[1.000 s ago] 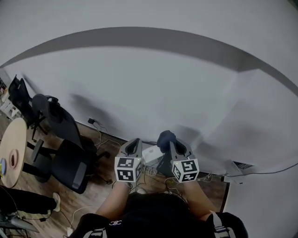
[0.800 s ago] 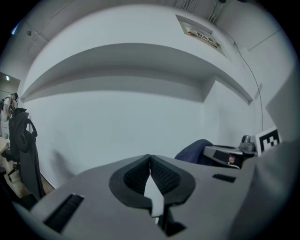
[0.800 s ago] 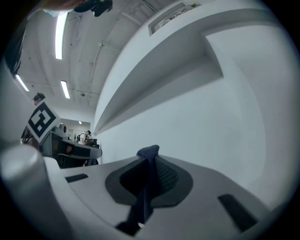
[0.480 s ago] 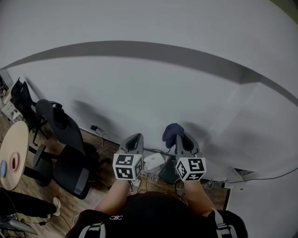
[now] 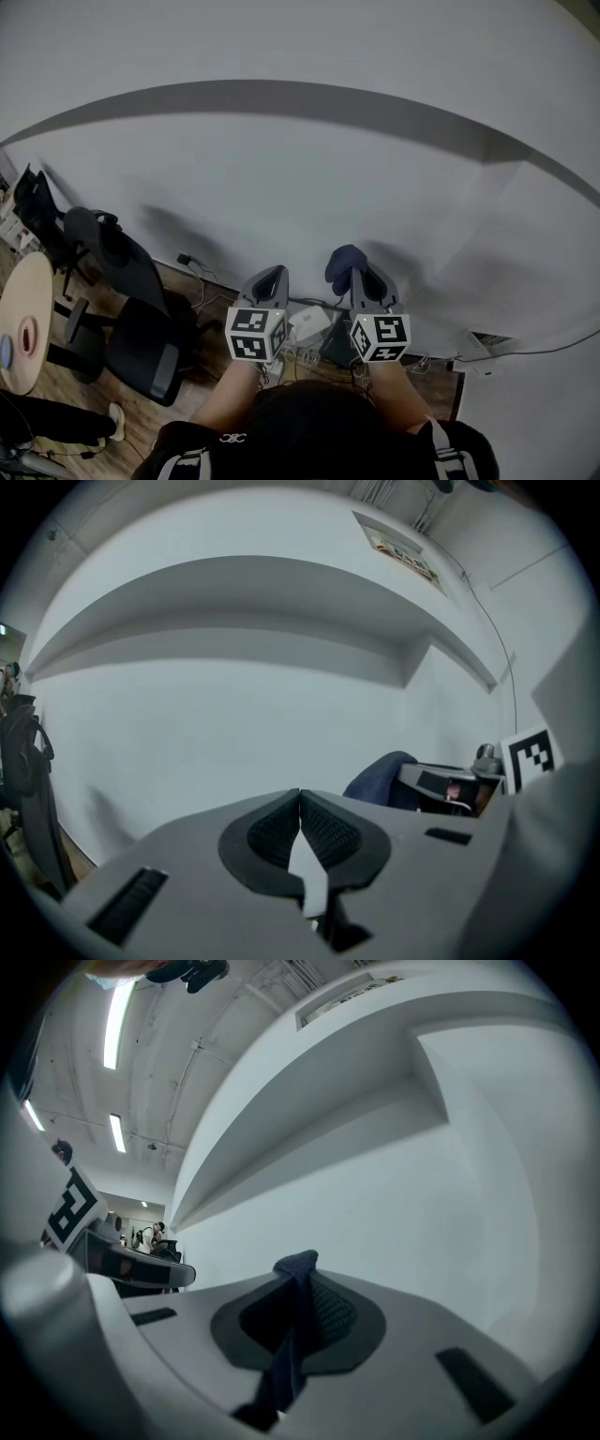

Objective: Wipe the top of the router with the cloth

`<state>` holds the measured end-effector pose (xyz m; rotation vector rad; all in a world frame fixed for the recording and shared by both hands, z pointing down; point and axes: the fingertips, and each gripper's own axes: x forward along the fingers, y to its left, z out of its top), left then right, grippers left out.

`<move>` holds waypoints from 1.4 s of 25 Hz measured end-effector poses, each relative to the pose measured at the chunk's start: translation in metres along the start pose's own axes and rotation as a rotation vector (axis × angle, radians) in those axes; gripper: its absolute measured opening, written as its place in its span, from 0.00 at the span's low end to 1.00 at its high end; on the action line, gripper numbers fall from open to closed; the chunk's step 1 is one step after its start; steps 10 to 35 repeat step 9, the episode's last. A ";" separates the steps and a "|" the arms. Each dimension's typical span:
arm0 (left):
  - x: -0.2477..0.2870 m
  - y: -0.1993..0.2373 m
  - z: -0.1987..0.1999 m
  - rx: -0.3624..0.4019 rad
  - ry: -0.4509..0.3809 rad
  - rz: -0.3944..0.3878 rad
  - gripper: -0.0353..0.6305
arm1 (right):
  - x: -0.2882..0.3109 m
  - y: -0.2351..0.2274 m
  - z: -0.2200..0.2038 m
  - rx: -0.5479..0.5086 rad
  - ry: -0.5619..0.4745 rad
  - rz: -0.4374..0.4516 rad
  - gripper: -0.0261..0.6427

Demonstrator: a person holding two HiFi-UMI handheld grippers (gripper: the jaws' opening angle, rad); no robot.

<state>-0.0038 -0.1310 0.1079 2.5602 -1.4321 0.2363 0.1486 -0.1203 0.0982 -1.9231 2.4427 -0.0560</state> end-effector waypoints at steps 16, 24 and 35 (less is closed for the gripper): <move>-0.010 0.012 0.007 0.009 -0.011 -0.013 0.06 | 0.002 0.017 0.009 0.030 -0.034 0.012 0.05; -0.010 0.012 0.007 0.009 -0.011 -0.013 0.06 | 0.002 0.017 0.009 0.030 -0.034 0.012 0.05; -0.010 0.012 0.007 0.009 -0.011 -0.013 0.06 | 0.002 0.017 0.009 0.030 -0.034 0.012 0.05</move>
